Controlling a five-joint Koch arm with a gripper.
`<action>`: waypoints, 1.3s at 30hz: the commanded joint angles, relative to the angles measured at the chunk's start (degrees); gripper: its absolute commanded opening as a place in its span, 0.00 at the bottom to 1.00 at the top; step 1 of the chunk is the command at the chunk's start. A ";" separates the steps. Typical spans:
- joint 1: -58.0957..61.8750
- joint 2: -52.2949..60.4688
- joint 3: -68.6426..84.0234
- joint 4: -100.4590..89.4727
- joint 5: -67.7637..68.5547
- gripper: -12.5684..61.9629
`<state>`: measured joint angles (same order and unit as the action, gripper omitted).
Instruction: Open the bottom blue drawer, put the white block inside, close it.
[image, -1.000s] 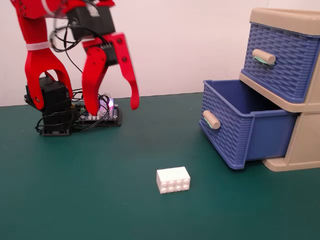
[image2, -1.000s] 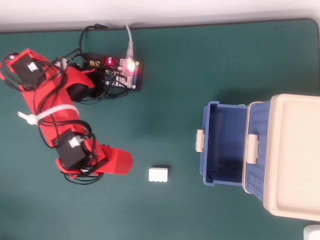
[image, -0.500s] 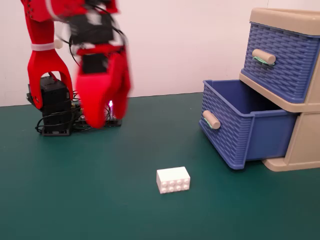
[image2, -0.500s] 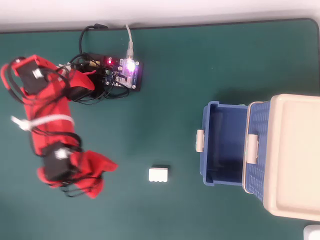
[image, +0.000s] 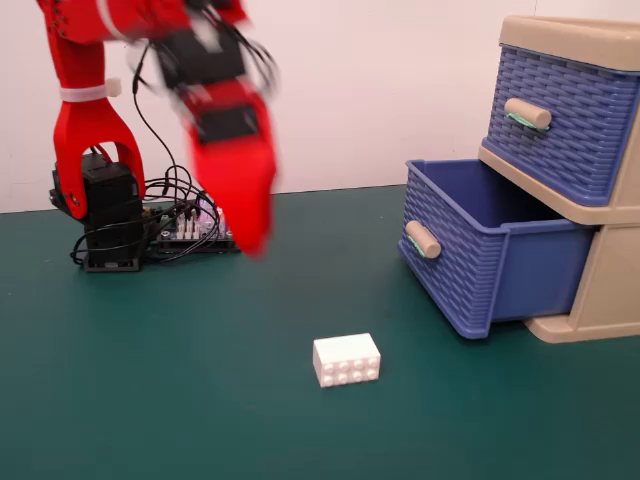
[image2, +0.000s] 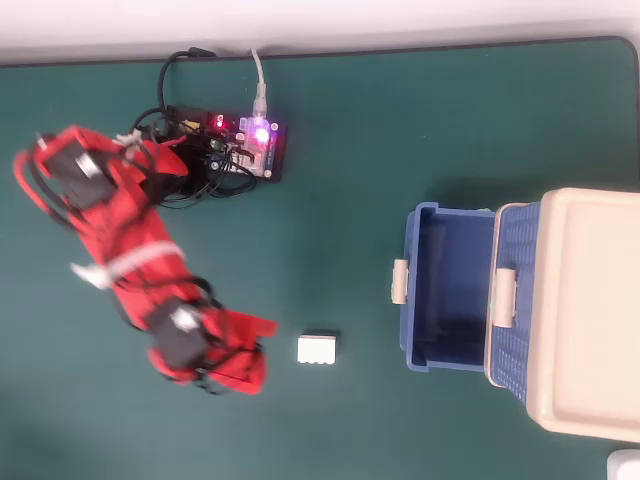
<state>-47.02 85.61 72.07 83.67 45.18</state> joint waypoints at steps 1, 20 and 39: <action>-2.02 -2.99 -1.58 -3.87 3.69 0.62; -8.70 -26.63 -10.81 -9.76 10.72 0.60; -7.82 -24.52 -11.60 -4.92 28.30 0.06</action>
<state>-54.58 58.54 60.64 76.82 70.84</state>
